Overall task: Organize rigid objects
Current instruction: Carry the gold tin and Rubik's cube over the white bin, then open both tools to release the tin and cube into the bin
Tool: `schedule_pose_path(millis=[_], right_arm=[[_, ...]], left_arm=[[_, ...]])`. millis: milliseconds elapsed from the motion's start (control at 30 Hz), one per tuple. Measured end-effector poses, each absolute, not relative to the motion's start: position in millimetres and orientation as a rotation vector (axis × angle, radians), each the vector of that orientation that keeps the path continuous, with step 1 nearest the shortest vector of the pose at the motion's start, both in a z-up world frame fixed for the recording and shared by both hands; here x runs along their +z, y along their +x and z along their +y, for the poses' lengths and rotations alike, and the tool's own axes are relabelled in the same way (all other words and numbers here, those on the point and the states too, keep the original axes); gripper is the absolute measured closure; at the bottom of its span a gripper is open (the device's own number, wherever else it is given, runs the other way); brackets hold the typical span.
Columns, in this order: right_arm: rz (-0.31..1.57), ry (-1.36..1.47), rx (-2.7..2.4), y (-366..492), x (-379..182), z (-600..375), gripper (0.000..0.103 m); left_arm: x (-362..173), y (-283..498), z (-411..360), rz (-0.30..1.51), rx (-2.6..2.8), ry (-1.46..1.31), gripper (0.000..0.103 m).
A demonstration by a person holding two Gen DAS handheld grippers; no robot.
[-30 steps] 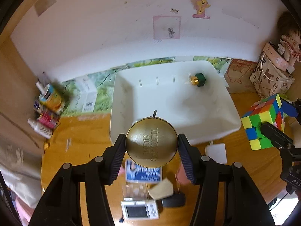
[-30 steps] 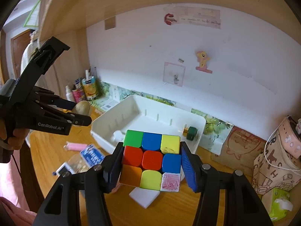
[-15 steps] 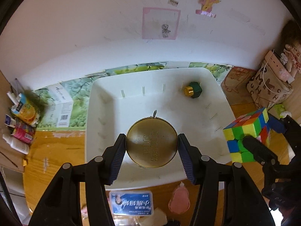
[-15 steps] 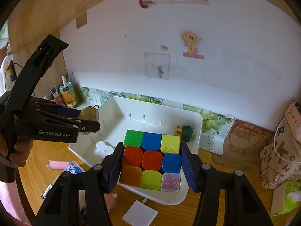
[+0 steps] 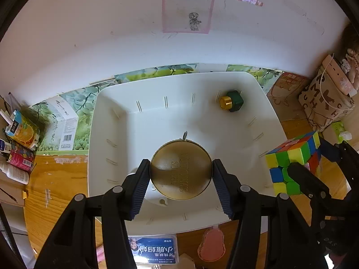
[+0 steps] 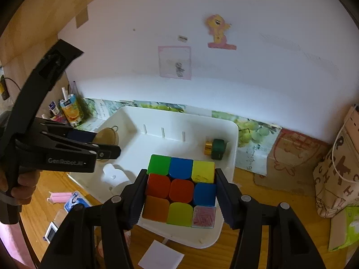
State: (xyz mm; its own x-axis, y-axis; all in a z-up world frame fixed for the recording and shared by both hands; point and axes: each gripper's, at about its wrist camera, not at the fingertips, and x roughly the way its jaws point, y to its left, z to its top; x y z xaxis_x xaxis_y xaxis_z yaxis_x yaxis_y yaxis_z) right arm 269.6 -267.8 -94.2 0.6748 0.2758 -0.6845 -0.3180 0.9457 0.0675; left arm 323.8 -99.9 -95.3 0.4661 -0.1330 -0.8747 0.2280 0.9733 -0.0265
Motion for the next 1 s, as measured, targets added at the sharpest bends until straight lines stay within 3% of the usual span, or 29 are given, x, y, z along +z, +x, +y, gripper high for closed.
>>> schedule_pose_path(millis=[67,133,200,1000], right_arm=[[0.766,-0.050,0.324,270,-95,-271,0.045],[0.748,-0.038,0.319,269,-92,-275,0.040],[0.728,-0.037,0.307,267,-88,-277,0.034],[0.639,0.079,0.280,214,-47,-321,0.025]], left_arm=[[-94,323,-100,1.057,-0.219,0.102,0.042],[-91,322,-100,1.046,-0.207,0.107,0.031],[-88,319,-98,1.030,-0.192,0.099,0.026],[-48,243,-90,0.967,-0.058,0.111,0.026]])
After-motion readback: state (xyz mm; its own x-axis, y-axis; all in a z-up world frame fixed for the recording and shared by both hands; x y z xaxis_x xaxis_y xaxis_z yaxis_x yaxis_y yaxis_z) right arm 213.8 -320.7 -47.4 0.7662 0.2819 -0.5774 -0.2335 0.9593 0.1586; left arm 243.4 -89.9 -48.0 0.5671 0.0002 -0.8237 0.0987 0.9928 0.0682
